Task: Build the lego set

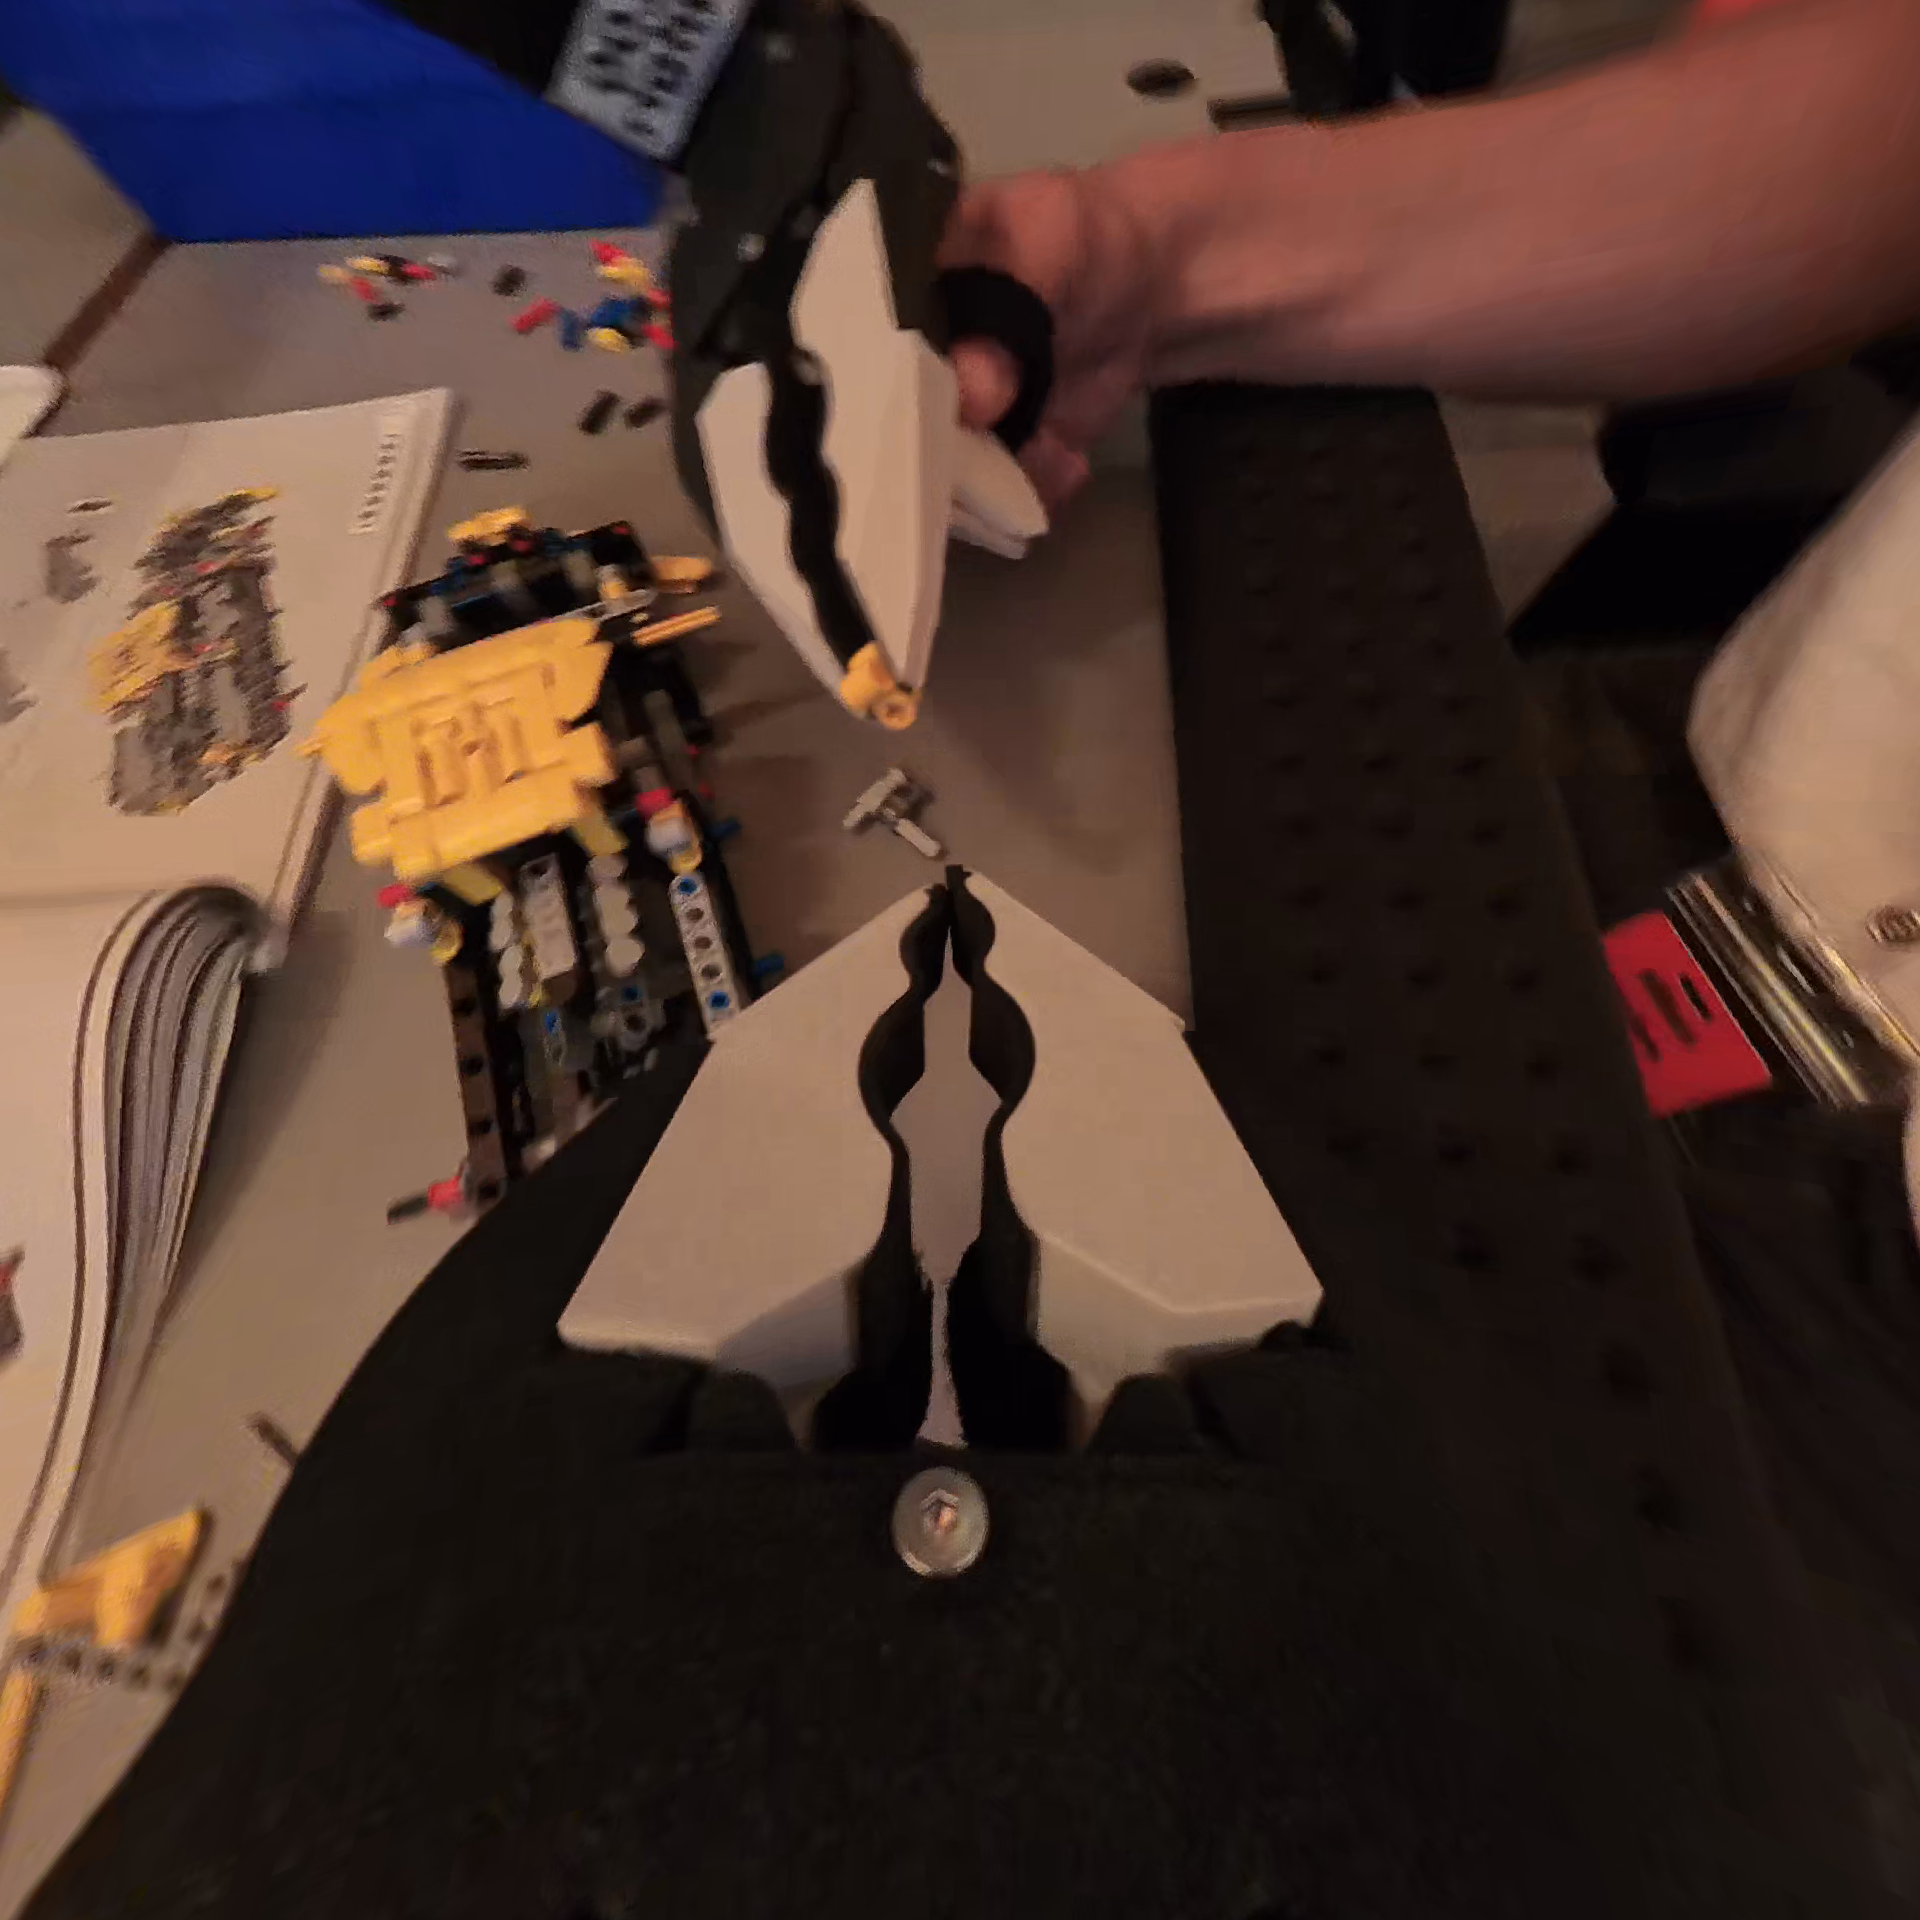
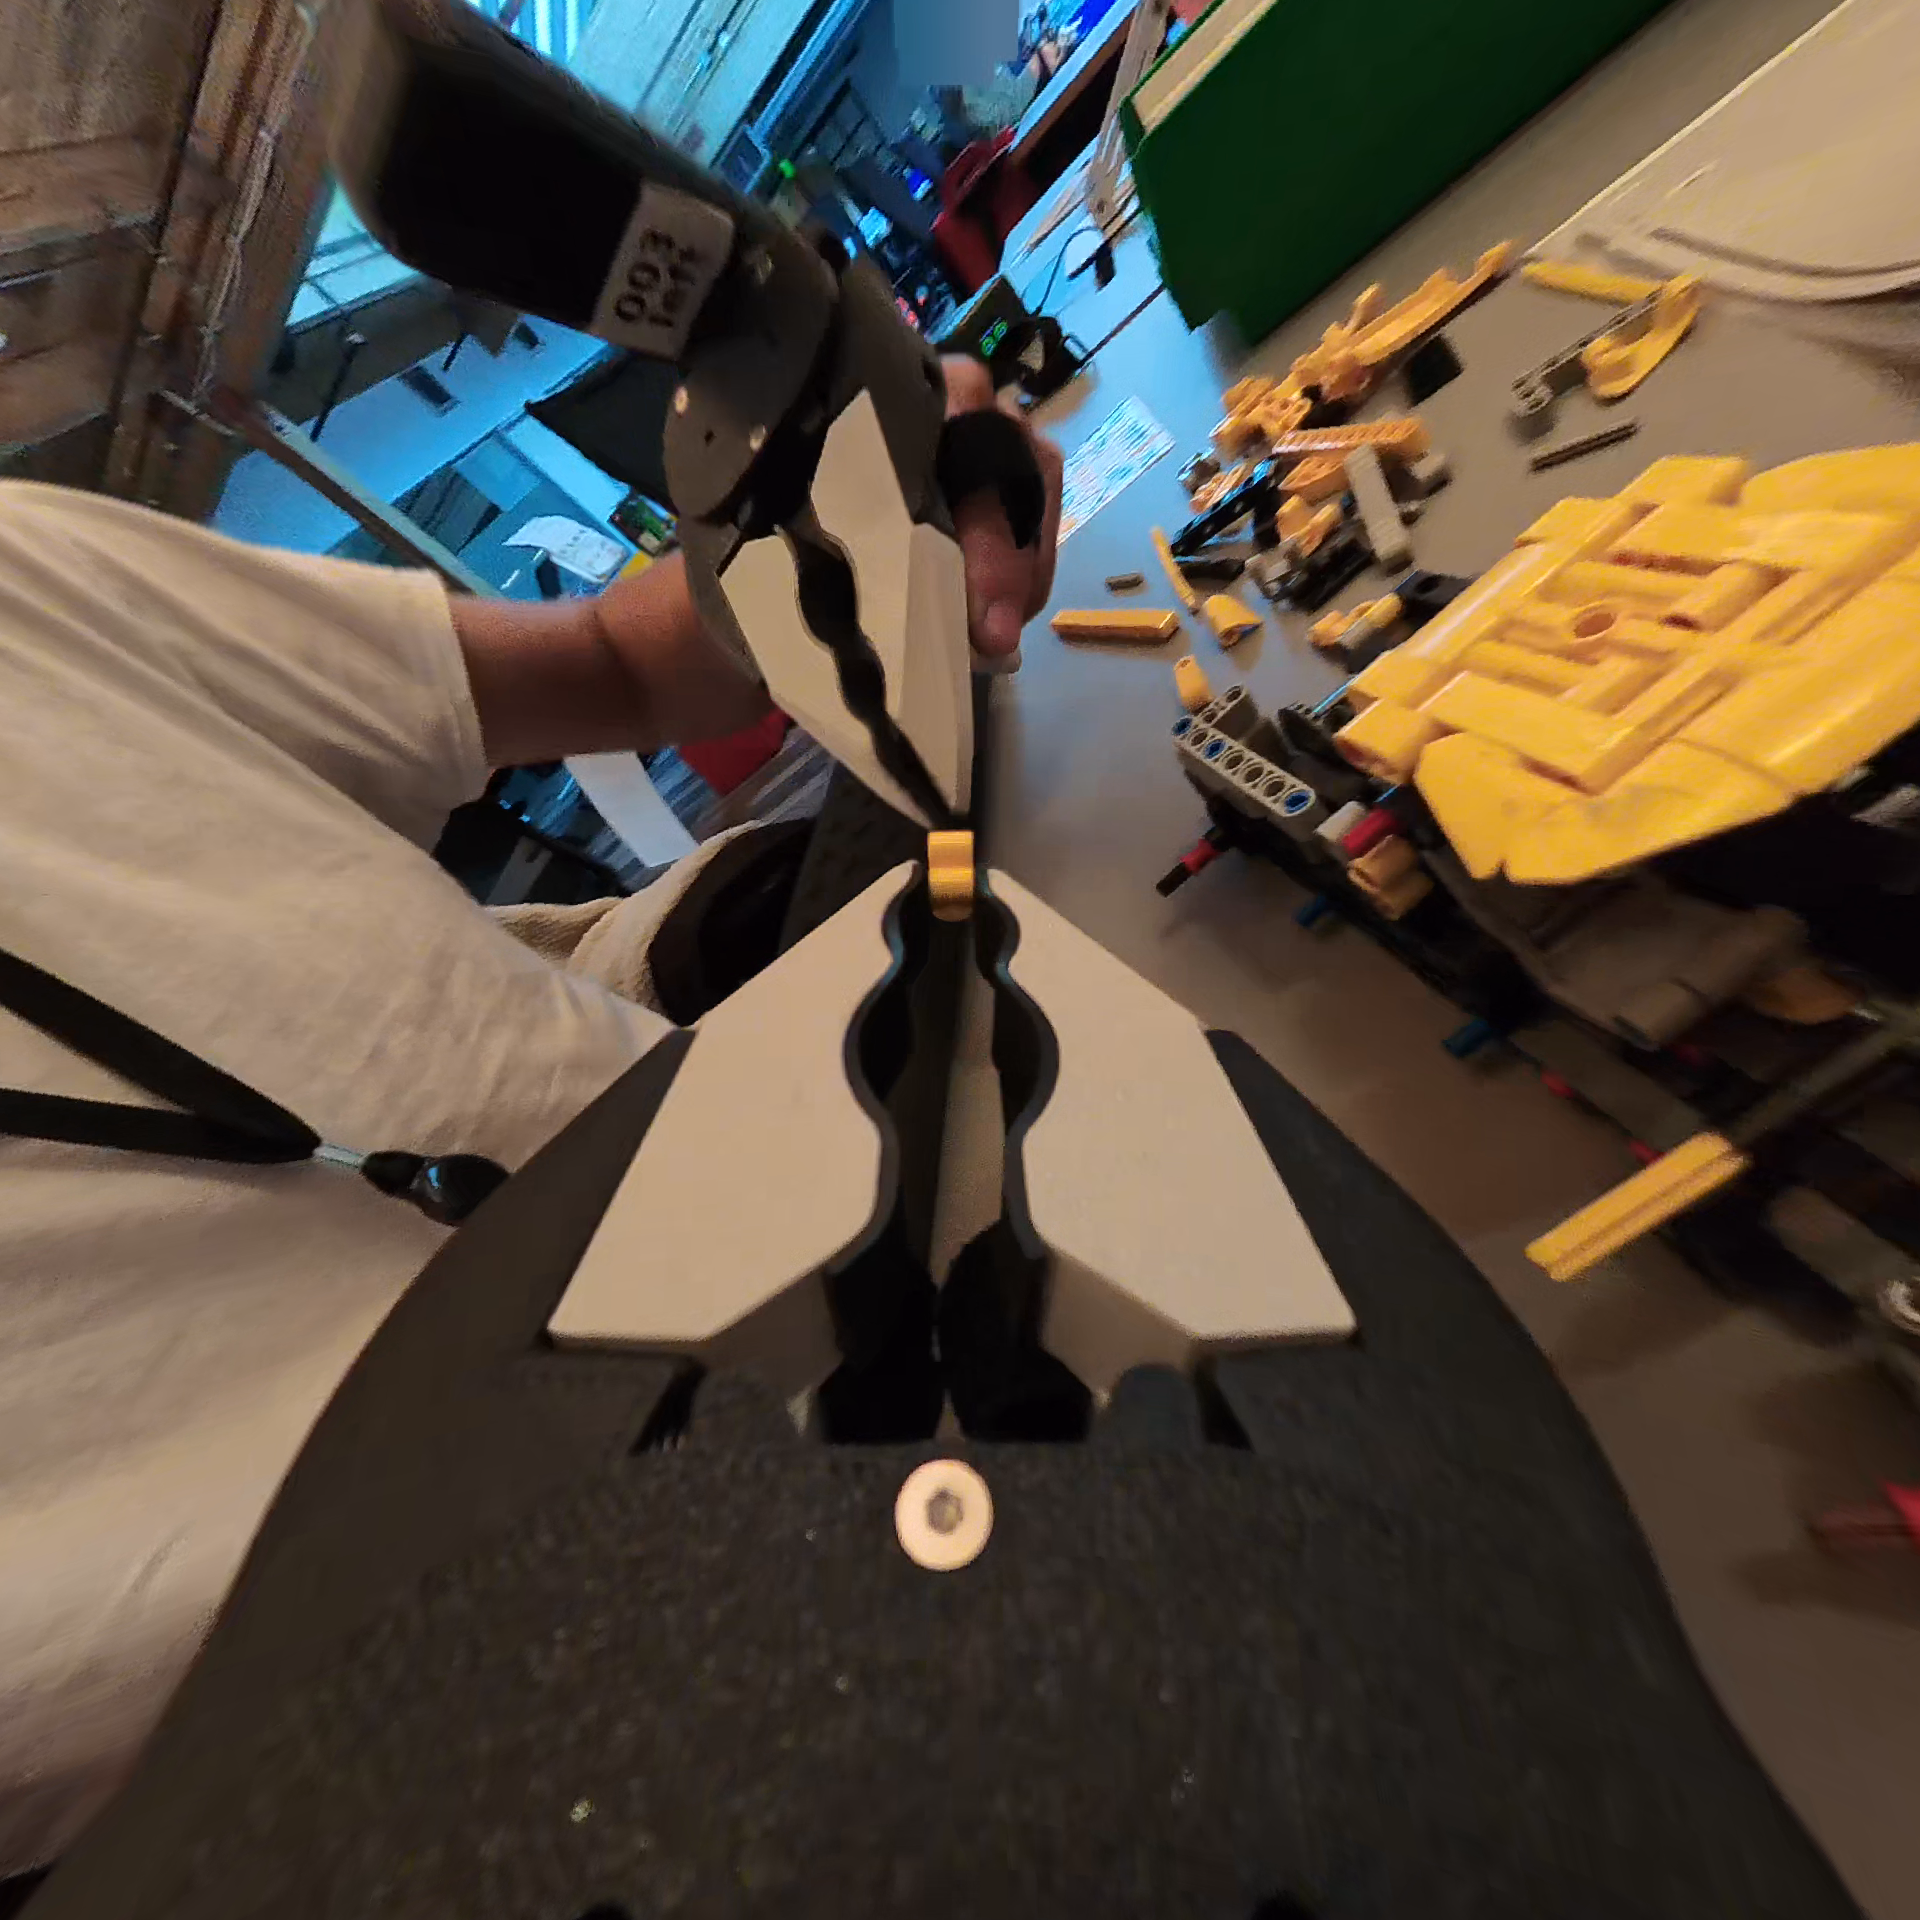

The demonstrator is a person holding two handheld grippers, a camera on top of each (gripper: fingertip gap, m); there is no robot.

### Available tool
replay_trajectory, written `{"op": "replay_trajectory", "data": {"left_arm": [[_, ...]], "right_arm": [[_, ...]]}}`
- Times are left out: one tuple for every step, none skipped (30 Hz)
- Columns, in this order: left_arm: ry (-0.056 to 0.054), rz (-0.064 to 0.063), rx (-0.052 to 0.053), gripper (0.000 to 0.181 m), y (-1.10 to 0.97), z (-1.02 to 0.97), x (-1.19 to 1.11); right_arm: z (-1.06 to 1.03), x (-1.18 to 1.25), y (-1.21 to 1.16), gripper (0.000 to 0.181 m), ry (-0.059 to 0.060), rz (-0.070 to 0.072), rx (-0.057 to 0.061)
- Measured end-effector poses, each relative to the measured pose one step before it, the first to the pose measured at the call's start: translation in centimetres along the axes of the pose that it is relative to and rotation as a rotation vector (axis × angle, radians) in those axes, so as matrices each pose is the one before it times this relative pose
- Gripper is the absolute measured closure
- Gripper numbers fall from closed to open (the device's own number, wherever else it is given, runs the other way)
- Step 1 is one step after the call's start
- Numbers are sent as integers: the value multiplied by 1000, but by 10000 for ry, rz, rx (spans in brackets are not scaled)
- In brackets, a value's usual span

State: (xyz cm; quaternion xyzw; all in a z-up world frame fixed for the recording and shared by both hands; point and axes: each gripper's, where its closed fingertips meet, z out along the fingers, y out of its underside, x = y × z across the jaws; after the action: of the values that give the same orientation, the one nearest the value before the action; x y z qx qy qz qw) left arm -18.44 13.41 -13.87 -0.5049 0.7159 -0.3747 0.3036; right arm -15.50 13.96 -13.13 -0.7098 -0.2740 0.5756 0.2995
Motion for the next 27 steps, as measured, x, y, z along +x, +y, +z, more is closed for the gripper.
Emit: {"op": "replay_trajectory", "data": {"left_arm": [[-464, -525, 362, 181, 137, -526, -489], [-379, -575, 426, 181, -19, -723, -302], [-293, -566, 427, 180, -99, -913, -57], [-308, -509, 414, 177, -212, -1102, 122], [-271, -401, 419, 174, -297, -1241, 406], [-211, -270, 296, 172, -198, -1308, 727], [-200, -178, 116, 170, 15, -1307, 911], [-183, -96, 23, 168, 110, -1283, 1100], [-144, -55, 9, 167, 150, -1245, 1281], [-63, -76, -33, 167, 239, -1143, 1479], [120, -141, -127, 167, 456, -932, 1784], [271, -235, -283, 166, 798, -610, 2021], [330, -278, -503, 162, 1223, -300, 2115], [397, -226, -588, 161, 1505, 4, 2222], [339, -150, -576, 160, 1650, 300, 2135], [296, 5, -637, 158, 1763, 470, 2005], [235, 34, -455, 158, 1405, 510, 1823], [280, -37, -184, 159, 904, 475, 1754], [281, -120, -75, 159, 550, 440, 1618], [192, -54, -84, 158, 381, 406, 1416], [-141, 127, -125, 158, 261, 313, 918], [-310, 168, -73, 159, 93, 233, 609], [-135, 3, -13, 160, -6, 264, 728], [42, -163, -14, 160, 26, 373, 822], [-57, -190, -146, 160, 320, 412, 549], [-157, -54, -376, 160, 723, 351, 307], [-222, 36, -478, 160, 914, 251, 98]], "right_arm": [[-117, 125, -226, 175, 129, -88, 120], [-34, 101, -197, 175, 116, -93, 110], [58, 3, -60, 175, 37, -42, 48], [151, -61, 75, 176, -3, -37, -8], [184, -58, 145, 175, 46, -79, -49], [209, -176, 179, 176, 13, -97, -61], [227, -329, 215, 175, -69, -65, -75], [245, -284, 232, 175, -38, -64, -96], [254, -266, 211, 175, 11, -127, -87], [242, -307, 202, 175, -28, -121, -95], [213, -269, 171, 175, -38, -77, -88], [170, -130, 118, 175, 7, -72, -58], [135, -16, 88, 175, 30, -37, -61], [83, 31, 98, 175, 20, 5, -60], [38, 107, 68, 175, 49, -6, -33], [-15, 63, 17, 175, 20, 14, 4], [-30, -10, -7, 175, -40, 39, 32], [-28, 56, 15, 175, 4, 49, 16], [-20, 41, 26, 175, 18, -10, 20], [19, -46, 32, 175, -42, 2, 3], [38, -38, 43, 175, -55, 38, 0], [73, 17, 93, 175, -32, 39, -32], [103, 115, 193, 175, 15, 40, -89], [112, 162, 250, 175, 31, 54, -119], [139, 122, 224, 175, 13, 53, -106], [113, 102, 178, 175, 27, 31, -82], [107, 54, 152, 175, 12, 12, -77]]}}
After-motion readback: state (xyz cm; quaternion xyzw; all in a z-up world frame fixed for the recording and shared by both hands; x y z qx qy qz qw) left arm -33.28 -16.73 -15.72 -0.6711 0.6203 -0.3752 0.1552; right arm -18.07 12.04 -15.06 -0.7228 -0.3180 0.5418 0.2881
